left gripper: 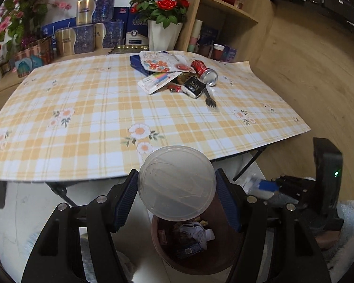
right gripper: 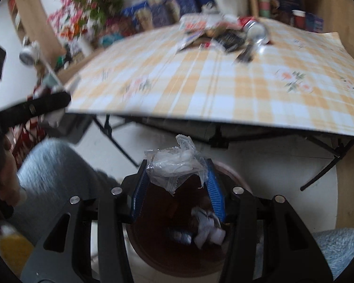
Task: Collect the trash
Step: 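Drop the wrapper into the bin with the right gripper while the left gripper carries the lid over it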
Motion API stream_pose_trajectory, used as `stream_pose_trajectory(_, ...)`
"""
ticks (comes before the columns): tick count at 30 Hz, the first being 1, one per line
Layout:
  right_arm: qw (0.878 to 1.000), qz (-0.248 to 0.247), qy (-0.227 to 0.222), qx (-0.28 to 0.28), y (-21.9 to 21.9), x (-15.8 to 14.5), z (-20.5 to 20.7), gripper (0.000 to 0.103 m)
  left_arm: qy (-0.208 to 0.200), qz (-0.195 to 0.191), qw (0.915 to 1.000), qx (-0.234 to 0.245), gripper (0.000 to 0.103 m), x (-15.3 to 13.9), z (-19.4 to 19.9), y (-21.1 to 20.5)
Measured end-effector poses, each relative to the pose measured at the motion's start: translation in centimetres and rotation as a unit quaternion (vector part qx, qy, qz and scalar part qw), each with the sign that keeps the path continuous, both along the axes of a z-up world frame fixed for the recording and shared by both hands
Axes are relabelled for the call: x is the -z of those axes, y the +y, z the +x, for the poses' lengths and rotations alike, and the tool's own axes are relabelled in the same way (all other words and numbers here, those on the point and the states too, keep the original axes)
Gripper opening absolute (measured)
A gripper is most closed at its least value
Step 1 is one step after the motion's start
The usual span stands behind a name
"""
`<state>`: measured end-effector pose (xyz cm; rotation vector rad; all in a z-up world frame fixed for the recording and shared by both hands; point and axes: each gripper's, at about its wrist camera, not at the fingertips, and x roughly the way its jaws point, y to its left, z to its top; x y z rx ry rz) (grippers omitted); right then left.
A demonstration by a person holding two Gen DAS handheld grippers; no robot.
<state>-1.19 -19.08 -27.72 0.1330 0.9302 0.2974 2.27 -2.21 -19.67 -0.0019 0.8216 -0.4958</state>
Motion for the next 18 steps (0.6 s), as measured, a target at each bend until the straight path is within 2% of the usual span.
stream_pose_trajectory(4, 0.999, -0.010, 0.035, 0.002, 0.0, 1.5, 0.6, 0.049, 0.009, -0.013, 0.9998, -0.008, 0.064, 1.4, -0.4, 0.4)
stream_pose_trajectory(10, 0.998, -0.015, 0.060, 0.021, -0.5, 2.3, 1.2, 0.053, 0.031, -0.027, 0.9988, -0.026, 0.064, 2.9, 0.0, 1.6)
stream_pose_trajectory(11, 0.998, -0.016, 0.062, 0.023, -0.4, 2.5, 1.2, 0.057, 0.035, -0.027, 0.9986, -0.028, 0.064, 3.2, 0.0, 1.7)
stream_pose_trajectory(12, 0.997, -0.019, 0.062, 0.029, -0.5, 2.5, 1.2, 0.068, 0.038, -0.027, 0.9985, -0.027, 0.064, 3.4, 0.1, 1.7)
stream_pose_trajectory(13, 0.998, -0.021, 0.058, 0.031, -0.5, 2.4, 1.3, 0.073, 0.039, -0.026, 0.9985, -0.026, 0.064, 3.5, 0.1, 1.6)
stream_pose_trajectory(15, 0.998, -0.024, 0.043, 0.038, -0.7, 1.9, 1.0, 0.078, 0.038, -0.024, 0.9987, -0.024, 0.064, 3.6, 0.2, 1.6)
stream_pose_trajectory(16, 0.998, -0.027, 0.027, 0.046, -0.9, 1.3, 0.8, 0.084, 0.038, -0.022, 0.9987, -0.023, 0.064, 3.7, 0.2, 1.5)
stream_pose_trajectory(18, 0.998, -0.032, -0.005, 0.062, -1.4, 0.3, 0.6, 0.090, 0.041, -0.017, 0.9988, -0.020, 0.064, 4.0, 0.2, 1.3)
